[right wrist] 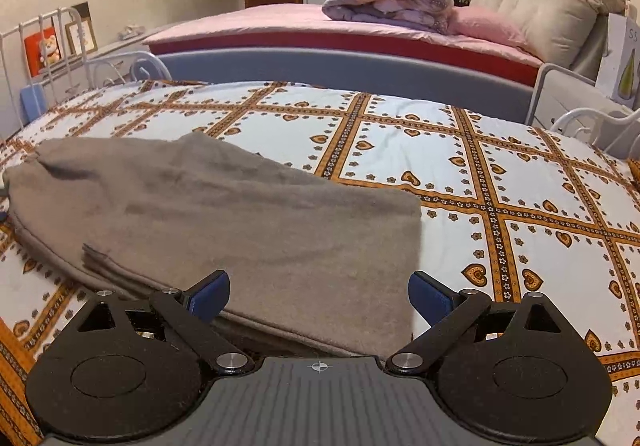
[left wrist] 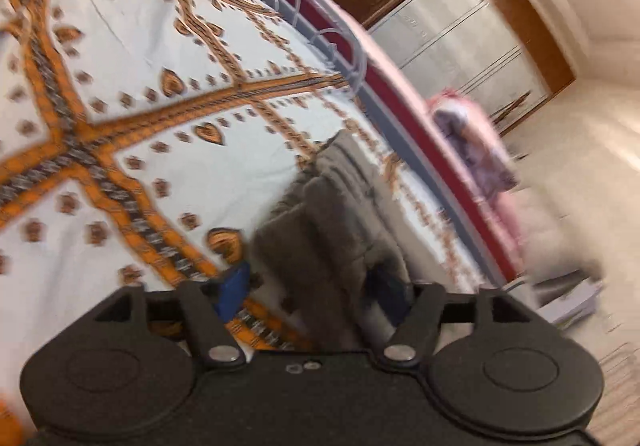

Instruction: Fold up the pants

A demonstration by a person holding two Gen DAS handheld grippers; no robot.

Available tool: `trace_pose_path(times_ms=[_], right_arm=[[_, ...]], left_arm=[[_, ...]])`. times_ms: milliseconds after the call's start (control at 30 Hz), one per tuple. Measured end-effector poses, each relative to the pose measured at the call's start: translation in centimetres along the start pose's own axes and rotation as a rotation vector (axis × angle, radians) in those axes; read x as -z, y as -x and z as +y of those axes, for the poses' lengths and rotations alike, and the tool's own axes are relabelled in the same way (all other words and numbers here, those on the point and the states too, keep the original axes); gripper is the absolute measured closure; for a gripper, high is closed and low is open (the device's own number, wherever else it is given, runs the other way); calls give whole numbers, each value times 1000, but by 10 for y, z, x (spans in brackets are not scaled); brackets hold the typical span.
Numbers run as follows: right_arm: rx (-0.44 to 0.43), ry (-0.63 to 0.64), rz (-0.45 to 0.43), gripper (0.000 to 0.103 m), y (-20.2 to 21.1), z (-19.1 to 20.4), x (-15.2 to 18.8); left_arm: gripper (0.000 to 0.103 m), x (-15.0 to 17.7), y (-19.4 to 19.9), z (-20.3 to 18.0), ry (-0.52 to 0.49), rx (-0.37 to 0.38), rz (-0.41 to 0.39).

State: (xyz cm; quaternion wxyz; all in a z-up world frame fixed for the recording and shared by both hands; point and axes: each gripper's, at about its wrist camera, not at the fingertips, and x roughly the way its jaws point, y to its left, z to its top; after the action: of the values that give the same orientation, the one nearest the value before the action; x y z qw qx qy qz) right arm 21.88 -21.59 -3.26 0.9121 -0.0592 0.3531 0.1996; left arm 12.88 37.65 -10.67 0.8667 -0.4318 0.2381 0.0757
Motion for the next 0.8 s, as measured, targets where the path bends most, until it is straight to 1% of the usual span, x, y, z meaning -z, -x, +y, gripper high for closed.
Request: trace_pose_path(times_ms=[67,100,167,233,267,333,367,400,433,467,533,567,600,633,667,700,733,800], right_arm=[[6,-10,-1,7,-1,-3,0],[10,-19,-3,7,-2,-4,0],[14,-57,-12,7,-4,-10,-2],[19,-79,-17,7,-8,-12,-5],[21,-82,-18,7,-10,-12,-6],[18,-79,-11,7,-16,-9,-7],[21,-72,-8,7,-17,-7,-7],[32,-62,-11,7,-19,-6,-7],[41,-52,-11,7,-22,-4,-6],[55,-32,2,7,-27,-4,-5],[162,34,109,7,-52,-1,1],[174,51,183,7,-65,-3,8],[157,22,184,7,-66,-7,11],[144,-17,173,7,-62,-12,8],[140,-30,163,7,-57,-15,4],[147,-37,125,7,-49,-18,1],[149,-45,95,7,-42,-20,-1],[126,-85,74,7,-32,-28,-4]], left_arm=[[35,-3,-8,2,8,34,-20],[39,-4,-10,3,10,41,-30],[57,-3,-9,5,30,56,-56],[65,-3,-9,5,20,44,-49],[68,-3,-7,4,27,49,-48],[70,-3,0,-4,9,44,-62],[70,-3,3,-9,-10,58,-76],[70,-3,4,-13,-43,42,-77],[69,-2,-1,-14,-76,-24,-52],[69,-1,-7,-9,-68,-51,-26],[70,-1,-7,-10,-46,-44,-40],[70,-2,-5,-15,-59,-49,-44],[70,-3,-2,-21,-75,-46,-54],[71,-4,1,-25,-81,-32,-65],[72,-5,4,-29,-82,-16,-73],[72,-6,7,-35,-94,-6,-80],[72,-6,12,-43,-117,2,-88],[73,-4,19,-65,-175,27,-96]])
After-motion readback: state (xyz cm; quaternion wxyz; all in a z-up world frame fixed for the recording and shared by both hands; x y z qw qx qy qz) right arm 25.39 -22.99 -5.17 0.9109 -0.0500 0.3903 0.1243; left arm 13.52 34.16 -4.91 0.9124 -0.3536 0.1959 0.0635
